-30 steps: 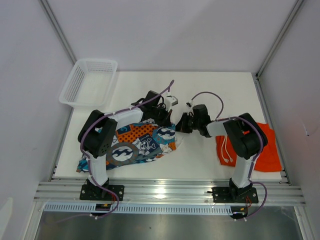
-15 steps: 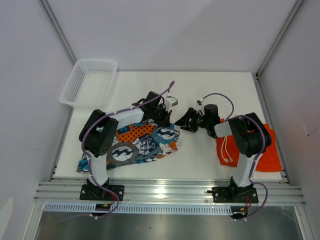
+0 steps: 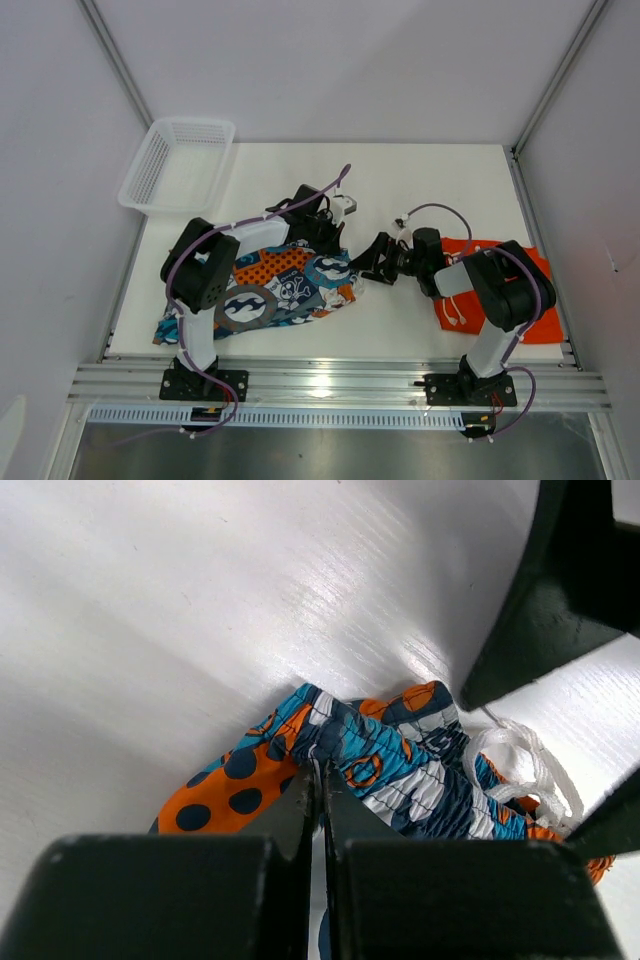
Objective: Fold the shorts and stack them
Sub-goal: Fold the shorts
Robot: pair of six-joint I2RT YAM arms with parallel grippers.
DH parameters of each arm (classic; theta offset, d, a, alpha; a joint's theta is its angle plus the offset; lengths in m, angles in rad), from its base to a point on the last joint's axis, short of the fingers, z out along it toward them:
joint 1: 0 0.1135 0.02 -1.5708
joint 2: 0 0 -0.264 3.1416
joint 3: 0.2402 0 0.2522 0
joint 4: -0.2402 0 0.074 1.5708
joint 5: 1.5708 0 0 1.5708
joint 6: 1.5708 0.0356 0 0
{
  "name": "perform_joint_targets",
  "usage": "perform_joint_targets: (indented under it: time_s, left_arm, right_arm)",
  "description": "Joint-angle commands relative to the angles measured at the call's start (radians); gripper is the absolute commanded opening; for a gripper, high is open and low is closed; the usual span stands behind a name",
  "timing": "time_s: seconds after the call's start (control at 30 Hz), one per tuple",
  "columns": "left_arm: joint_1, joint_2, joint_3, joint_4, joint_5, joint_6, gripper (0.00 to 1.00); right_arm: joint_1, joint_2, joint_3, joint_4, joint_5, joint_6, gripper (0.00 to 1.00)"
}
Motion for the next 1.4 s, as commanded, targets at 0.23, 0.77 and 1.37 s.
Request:
perform_joint_targets:
  time_s: [0.23, 0.77, 1.37]
  left_arm:
    - [-0.007, -0.039, 0.007, 0.052, 0.088, -0.031, 0.00]
    - [-0.035, -0.009, 0.029, 0.007, 0.086, -0.006, 0.00]
    - [-0.046, 0.024, 0.066, -0.011, -0.068, -0.020, 0.00]
  right_arm:
    - [0.118, -0.026, -0.037, -0.177, 0.207, -0.001, 0.92]
    - [0.155, 0.093, -0.034, -0.127, 0.236, 0.077, 0.73]
    - [0.193, 0.079, 0.086, -0.362, 0.374, -0.050, 0.00]
